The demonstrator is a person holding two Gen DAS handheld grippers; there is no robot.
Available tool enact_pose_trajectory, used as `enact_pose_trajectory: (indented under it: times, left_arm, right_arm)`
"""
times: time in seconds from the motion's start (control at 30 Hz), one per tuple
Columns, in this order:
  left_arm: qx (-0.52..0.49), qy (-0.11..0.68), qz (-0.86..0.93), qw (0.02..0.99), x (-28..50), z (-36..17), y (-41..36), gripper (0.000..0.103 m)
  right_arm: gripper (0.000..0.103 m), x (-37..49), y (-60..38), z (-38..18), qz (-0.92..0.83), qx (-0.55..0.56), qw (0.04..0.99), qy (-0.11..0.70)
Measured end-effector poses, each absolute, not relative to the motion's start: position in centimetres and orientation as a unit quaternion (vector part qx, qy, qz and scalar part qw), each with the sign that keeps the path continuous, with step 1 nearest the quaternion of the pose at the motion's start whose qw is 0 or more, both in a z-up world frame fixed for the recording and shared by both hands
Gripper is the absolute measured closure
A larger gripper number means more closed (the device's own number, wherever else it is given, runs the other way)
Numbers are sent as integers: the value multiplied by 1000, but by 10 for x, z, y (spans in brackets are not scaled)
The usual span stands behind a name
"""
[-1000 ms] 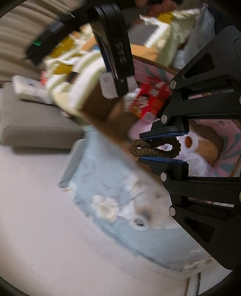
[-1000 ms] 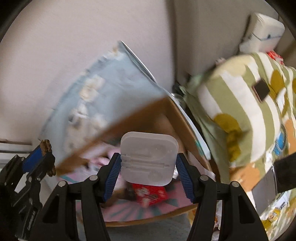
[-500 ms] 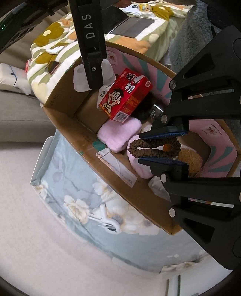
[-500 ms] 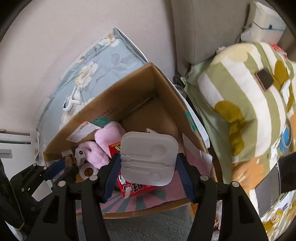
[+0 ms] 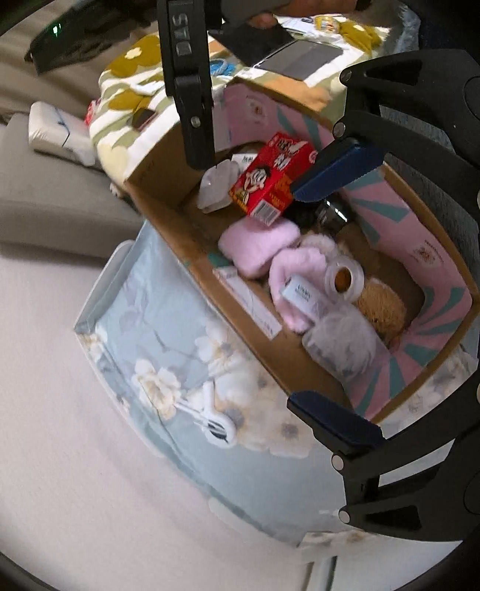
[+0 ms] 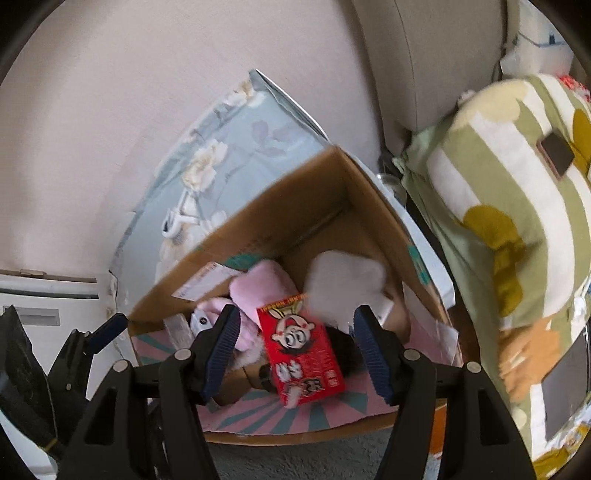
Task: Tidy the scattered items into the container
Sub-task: 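Carry the scrunchie and white case into the cardboard box and open both grippers, then move both open grippers back over the white clip on the tray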
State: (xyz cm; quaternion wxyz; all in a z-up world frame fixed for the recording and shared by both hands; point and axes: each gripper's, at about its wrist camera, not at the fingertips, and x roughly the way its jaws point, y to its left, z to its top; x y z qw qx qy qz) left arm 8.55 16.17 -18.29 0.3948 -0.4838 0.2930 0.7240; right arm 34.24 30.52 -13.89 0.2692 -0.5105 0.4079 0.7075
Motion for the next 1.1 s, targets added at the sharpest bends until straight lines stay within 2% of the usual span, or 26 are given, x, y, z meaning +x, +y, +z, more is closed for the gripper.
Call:
enact_pose_trajectory:
  times: [0.47,0.77,1.1]
  left_arm:
    - [-489,244,757,360,52,-170,131,1]
    - [-478,212,796,305,-10,-147,94,1]
    - [-493,191,806,267,-80,-153,75,1]
  right_arm:
    - [43,295,295,-131,738,-524,207,371]
    - [43,260,292,-126,755,-538,165,338]
    - [43,198,294,-128,763,-588,129,236]
